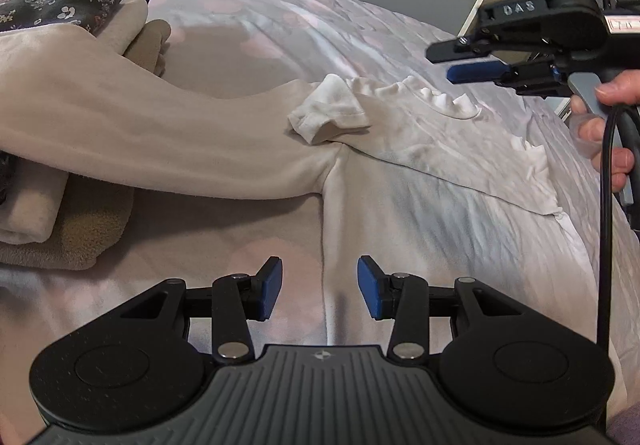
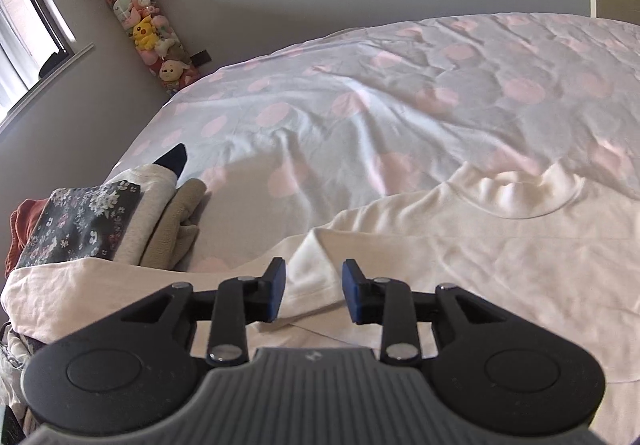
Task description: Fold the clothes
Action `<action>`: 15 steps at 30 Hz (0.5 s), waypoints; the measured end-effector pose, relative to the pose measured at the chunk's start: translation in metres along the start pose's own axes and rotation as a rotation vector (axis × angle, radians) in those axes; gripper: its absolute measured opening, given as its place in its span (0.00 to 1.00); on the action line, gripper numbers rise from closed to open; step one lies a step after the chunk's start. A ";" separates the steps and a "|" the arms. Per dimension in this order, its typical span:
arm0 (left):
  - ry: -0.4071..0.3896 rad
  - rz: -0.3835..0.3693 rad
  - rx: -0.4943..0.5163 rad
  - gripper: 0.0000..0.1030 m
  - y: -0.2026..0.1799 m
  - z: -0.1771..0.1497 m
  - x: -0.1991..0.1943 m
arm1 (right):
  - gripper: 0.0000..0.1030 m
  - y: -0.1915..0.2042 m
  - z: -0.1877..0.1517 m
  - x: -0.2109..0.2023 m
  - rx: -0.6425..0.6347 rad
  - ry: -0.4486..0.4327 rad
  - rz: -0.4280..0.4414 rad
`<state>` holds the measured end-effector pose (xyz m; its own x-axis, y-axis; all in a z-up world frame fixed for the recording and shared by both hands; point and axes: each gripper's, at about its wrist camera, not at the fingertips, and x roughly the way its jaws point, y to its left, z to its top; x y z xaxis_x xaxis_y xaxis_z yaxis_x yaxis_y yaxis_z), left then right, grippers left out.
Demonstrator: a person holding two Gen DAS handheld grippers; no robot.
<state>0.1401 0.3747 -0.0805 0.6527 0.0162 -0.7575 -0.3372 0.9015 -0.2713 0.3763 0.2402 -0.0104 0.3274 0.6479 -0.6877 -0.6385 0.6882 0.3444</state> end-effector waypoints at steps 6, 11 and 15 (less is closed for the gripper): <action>-0.006 0.026 0.030 0.38 -0.007 -0.002 -0.002 | 0.34 -0.079 -0.024 -0.042 0.010 -0.016 -0.099; -0.007 0.051 0.061 0.38 -0.014 -0.003 0.002 | 0.33 -0.151 -0.044 -0.081 0.007 -0.013 -0.222; -0.010 0.075 0.088 0.38 -0.020 -0.003 0.004 | 0.34 -0.195 -0.058 -0.104 -0.044 -0.010 -0.324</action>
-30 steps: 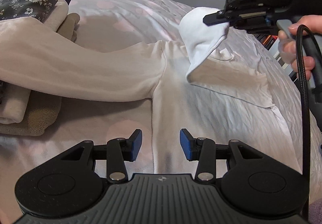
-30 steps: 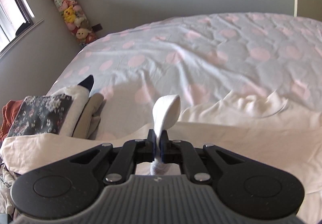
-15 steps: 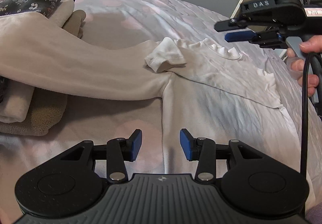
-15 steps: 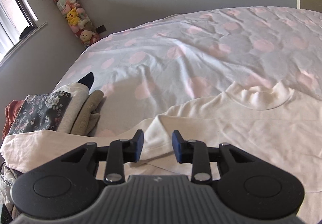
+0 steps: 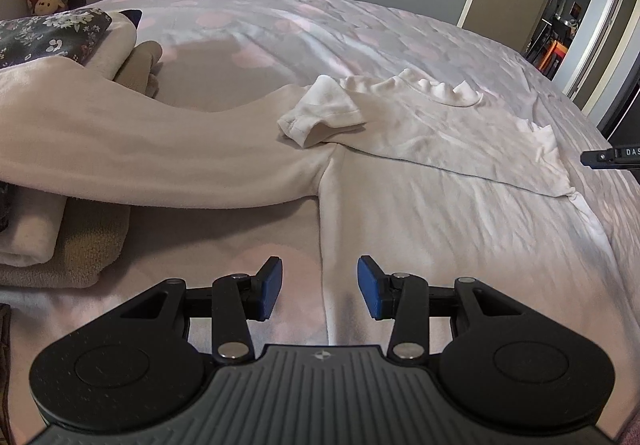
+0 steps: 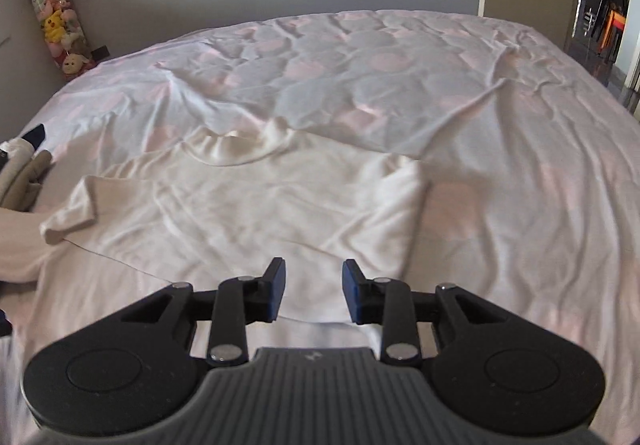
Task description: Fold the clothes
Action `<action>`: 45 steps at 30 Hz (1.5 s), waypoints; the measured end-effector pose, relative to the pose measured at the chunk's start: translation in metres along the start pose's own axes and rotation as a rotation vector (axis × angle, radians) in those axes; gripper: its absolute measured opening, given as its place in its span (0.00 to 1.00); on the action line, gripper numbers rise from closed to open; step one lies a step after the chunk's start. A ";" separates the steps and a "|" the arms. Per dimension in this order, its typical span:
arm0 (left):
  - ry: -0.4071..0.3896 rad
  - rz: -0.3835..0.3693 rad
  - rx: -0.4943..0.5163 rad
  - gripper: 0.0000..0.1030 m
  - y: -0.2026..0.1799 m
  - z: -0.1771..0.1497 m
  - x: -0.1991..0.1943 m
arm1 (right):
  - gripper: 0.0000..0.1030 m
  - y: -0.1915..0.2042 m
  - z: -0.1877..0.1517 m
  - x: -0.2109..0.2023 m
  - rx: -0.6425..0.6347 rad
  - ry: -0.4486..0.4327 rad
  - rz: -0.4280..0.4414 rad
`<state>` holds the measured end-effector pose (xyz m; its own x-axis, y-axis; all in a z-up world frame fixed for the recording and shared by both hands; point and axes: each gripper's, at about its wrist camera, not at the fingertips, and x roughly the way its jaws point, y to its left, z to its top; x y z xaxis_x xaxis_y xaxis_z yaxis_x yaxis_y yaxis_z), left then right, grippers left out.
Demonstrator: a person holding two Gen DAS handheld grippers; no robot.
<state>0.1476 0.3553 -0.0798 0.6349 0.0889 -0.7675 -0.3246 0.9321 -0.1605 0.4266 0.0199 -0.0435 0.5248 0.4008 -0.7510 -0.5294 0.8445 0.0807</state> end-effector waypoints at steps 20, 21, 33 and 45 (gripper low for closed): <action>0.065 0.051 0.056 0.38 -0.005 -0.010 0.016 | 0.10 0.025 -0.055 0.056 -0.401 -0.003 -0.261; 0.064 0.051 0.053 0.38 -0.004 -0.010 0.016 | 0.10 0.024 -0.054 0.055 -0.393 -0.001 -0.276; 0.050 0.053 0.054 0.38 -0.003 -0.008 0.013 | 0.09 -0.049 -0.055 0.038 0.058 -0.013 -0.272; 0.147 0.002 0.181 0.38 -0.044 0.018 0.002 | 0.29 -0.046 -0.073 0.034 0.218 -0.045 -0.266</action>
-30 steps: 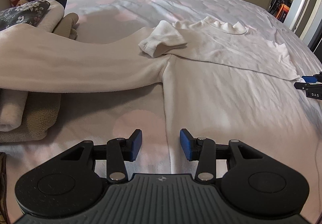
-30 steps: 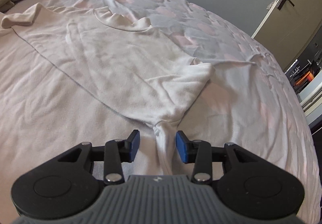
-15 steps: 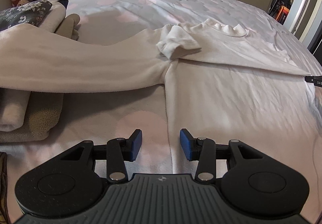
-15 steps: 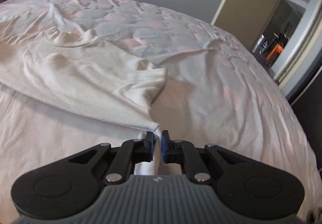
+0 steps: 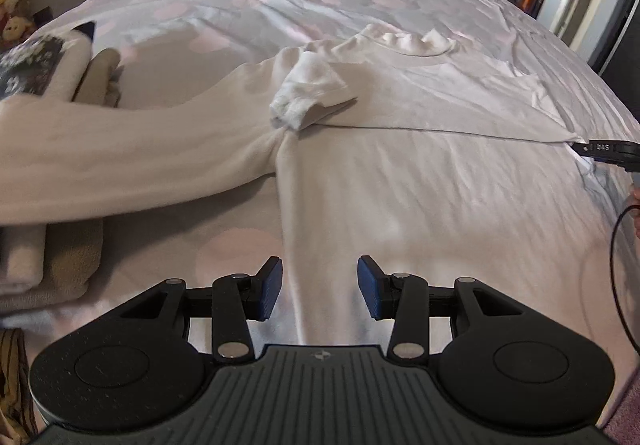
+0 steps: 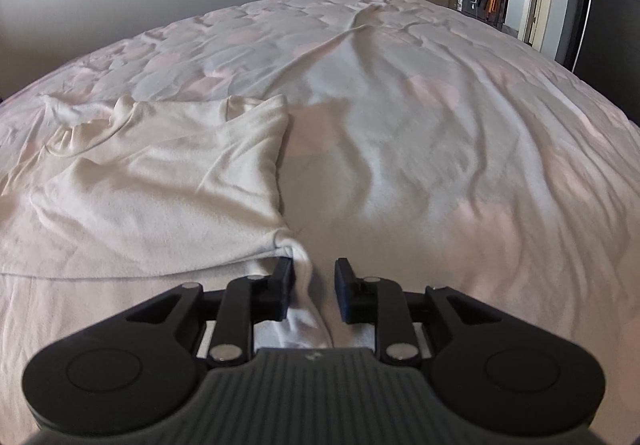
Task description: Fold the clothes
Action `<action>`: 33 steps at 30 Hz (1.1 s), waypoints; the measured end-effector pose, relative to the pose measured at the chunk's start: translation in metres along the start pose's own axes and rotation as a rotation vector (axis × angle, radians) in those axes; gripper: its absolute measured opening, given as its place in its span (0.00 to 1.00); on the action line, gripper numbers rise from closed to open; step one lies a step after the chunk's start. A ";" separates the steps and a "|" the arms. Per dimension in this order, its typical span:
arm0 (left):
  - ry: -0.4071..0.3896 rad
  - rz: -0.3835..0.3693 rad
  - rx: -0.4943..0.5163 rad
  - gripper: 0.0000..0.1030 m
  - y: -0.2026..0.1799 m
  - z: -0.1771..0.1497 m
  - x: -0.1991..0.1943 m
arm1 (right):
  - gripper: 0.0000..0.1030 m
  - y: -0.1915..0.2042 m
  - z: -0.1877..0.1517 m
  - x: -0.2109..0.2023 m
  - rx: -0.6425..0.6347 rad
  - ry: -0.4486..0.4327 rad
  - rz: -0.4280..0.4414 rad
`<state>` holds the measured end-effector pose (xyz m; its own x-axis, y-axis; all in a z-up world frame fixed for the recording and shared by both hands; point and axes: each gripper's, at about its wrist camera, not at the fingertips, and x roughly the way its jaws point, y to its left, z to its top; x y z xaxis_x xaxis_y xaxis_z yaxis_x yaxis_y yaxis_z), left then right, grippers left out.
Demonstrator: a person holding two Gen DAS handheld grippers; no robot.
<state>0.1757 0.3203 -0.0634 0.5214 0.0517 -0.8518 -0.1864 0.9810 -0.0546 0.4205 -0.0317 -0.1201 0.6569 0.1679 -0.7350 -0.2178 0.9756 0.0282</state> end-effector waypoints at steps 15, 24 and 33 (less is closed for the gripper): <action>0.090 -0.238 0.640 0.38 -0.182 0.182 0.075 | 0.37 0.003 0.020 0.008 -0.266 0.150 0.077; 0.144 -0.411 0.895 0.39 -0.277 0.247 0.171 | 0.36 -0.002 0.049 0.029 -0.458 0.274 0.232; 0.210 -0.512 0.951 0.42 -0.312 0.273 0.233 | 0.36 -0.020 0.074 0.046 -0.446 0.349 0.377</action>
<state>0.5832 0.0772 -0.1028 0.1851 -0.3465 -0.9196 0.7762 0.6255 -0.0794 0.5082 -0.0326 -0.1045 0.2223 0.3568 -0.9074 -0.7122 0.6949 0.0988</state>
